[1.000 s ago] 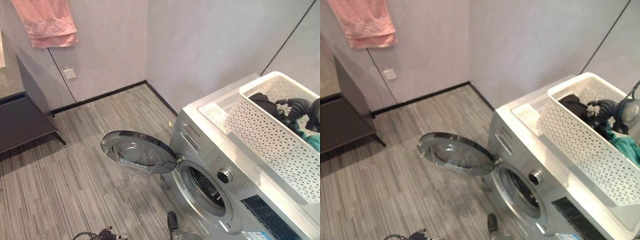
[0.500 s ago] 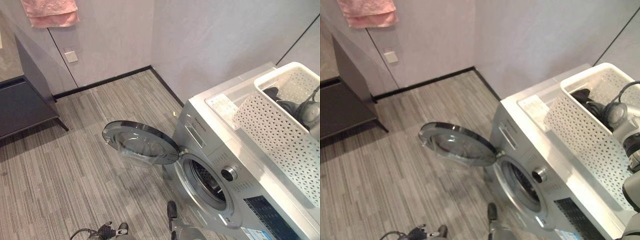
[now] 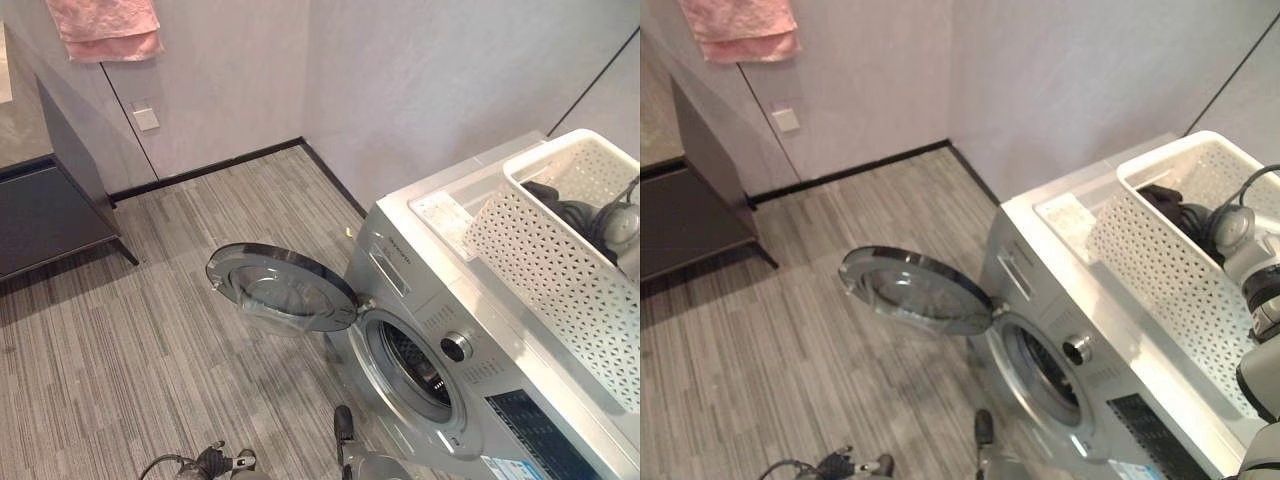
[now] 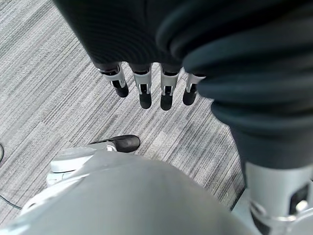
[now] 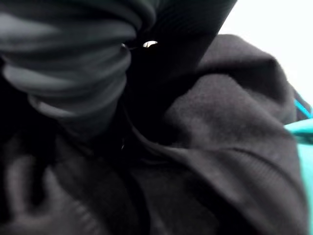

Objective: Grab the laundry basket,head to the washer,open it,put in the laundry and shut it.

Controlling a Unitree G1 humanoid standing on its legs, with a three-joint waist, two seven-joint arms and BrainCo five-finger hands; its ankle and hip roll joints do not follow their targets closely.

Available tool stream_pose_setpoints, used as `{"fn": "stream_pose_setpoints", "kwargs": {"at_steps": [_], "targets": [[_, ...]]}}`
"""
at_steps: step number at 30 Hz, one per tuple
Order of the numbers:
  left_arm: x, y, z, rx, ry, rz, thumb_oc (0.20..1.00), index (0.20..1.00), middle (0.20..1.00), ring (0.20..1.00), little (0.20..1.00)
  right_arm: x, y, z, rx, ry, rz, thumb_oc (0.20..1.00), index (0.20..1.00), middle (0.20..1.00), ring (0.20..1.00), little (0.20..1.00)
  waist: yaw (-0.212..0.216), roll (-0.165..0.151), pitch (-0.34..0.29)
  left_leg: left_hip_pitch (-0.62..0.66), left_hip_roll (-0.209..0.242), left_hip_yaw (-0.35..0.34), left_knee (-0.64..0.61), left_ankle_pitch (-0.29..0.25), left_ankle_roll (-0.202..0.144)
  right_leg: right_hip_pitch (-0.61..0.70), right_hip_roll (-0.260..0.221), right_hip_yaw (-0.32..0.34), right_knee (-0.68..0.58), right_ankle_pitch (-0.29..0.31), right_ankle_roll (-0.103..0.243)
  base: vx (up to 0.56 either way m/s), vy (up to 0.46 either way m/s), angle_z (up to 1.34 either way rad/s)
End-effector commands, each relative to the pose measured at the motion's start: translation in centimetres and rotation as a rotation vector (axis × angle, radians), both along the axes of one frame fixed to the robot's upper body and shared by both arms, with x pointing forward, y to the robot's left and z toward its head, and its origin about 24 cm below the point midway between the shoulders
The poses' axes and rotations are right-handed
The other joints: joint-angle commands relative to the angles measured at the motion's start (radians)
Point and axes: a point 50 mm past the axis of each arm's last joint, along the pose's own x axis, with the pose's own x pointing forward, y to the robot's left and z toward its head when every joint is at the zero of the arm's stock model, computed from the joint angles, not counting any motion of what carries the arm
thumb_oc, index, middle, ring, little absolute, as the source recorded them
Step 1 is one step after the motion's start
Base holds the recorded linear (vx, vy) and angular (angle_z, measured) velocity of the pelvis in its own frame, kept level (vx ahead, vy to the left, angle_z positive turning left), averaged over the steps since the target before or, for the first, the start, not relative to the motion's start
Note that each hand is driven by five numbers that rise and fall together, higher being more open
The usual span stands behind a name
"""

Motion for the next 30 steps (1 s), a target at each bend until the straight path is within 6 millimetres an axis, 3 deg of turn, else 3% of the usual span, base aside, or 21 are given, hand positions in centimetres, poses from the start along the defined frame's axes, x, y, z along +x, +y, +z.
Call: {"fn": "stream_pose_setpoints", "kwargs": {"at_steps": [1,5,7,8,12,13,14,21,30], "targets": [[0.4,-0.8,-0.2,0.003,0.013,-0.040,1.000,1.000,1.000,1.000,1.000,0.4,-0.4,3.1,0.019,-0.185,-0.040,0.200,0.200,0.200,0.200,0.200,0.012,-0.053,-0.005,0.043,-0.014,-0.007,-0.005,-0.040,0.056,-0.006,-0.082,0.024,0.057,-0.105,0.062,0.02,0.015,-0.03],[0.3,-0.6,-0.1,0.022,0.008,-0.032,1.000,1.000,1.000,1.000,1.000,-0.4,-1.0,7.4,0.084,-0.485,-0.044,0.200,0.200,0.200,0.200,0.200,-0.005,-0.052,-0.029,0.065,-0.015,0.004,-0.003,-0.057,0.062,0.002,-0.083,0.031,0.067,-0.110,0.067,0.02,0.025,-0.05],[0.3,-0.5,-0.1,0.025,0.009,-0.035,1.000,1.000,1.000,1.000,1.000,-0.7,-1.3,7.9,0.090,-0.534,-0.051,0.200,0.200,0.200,0.200,0.200,-0.006,-0.053,-0.032,0.069,-0.015,0.005,-0.003,-0.060,0.064,0.004,-0.083,0.032,0.068,-0.110,0.067,0.01,0.007,-0.02],[0.1,-0.3,-0.1,0.041,0.015,-0.037,1.000,1.000,1.000,1.000,1.000,-1.3,-1.7,10.0,0.097,-0.661,-0.068,0.200,0.200,0.200,0.200,0.200,-0.011,-0.051,-0.043,0.079,-0.014,0.008,-0.005,-0.066,0.067,0.008,-0.084,0.033,0.070,-0.111,0.069,0.00,0.000,0.00],[-0.1,-0.1,-0.2,0.050,0.022,-0.034,1.000,1.000,1.000,1.000,1.000,-1.7,-1.4,11.5,0.091,-0.771,-0.056,0.200,0.200,0.200,0.200,0.200,-0.013,-0.047,-0.050,0.089,-0.016,0.011,-0.004,-0.073,0.070,0.013,-0.083,0.037,0.073,-0.114,0.070,0.03,0.021,-0.07],[-0.6,0.1,-0.2,0.071,0.034,-0.035,1.000,1.000,1.000,1.000,1.000,-2.8,-1.3,14.0,0.059,-0.954,-0.058,0.200,0.200,0.200,0.200,0.200,-0.015,-0.039,-0.061,0.098,-0.018,0.013,-0.004,-0.082,0.075,0.018,-0.082,0.040,0.077,-0.117,0.070,0.04,0.032,-0.11],[-0.7,0.2,-0.3,0.079,0.039,-0.035,1.000,1.000,1.000,1.000,1.000,-3.1,-1.3,14.6,0.043,-0.996,-0.063,0.200,0.200,0.200,0.200,0.200,-0.014,-0.039,-0.064,0.101,-0.018,0.013,-0.003,-0.086,0.076,0.020,-0.083,0.040,0.077,-0.117,0.070,0.04,0.032,-0.05],[-1.2,0.2,-0.4,0.100,0.058,-0.040,1.000,1.000,1.000,1.000,1.000,-4.6,-1.2,17.4,-0.050,-1.181,-0.101,0.200,0.200,0.200,0.200,0.200,-0.012,-0.037,-0.077,0.111,-0.026,0.012,0.000,-0.090,0.082,0.023,-0.091,0.044,0.083,-0.113,0.072,0.00,0.004,0.00],[-1.3,-0.1,-0.5,0.106,0.062,-0.051,1.000,1.000,1.000,1.000,1.000,-4.7,-0.7,17.7,-0.072,-1.236,-0.100,0.200,0.200,0.200,0.200,0.200,-0.014,-0.035,-0.086,0.129,-0.030,0.014,0.001,-0.101,0.088,0.028,-0.091,0.047,0.093,-0.117,0.073,0.00,0.004,0.00]]}}
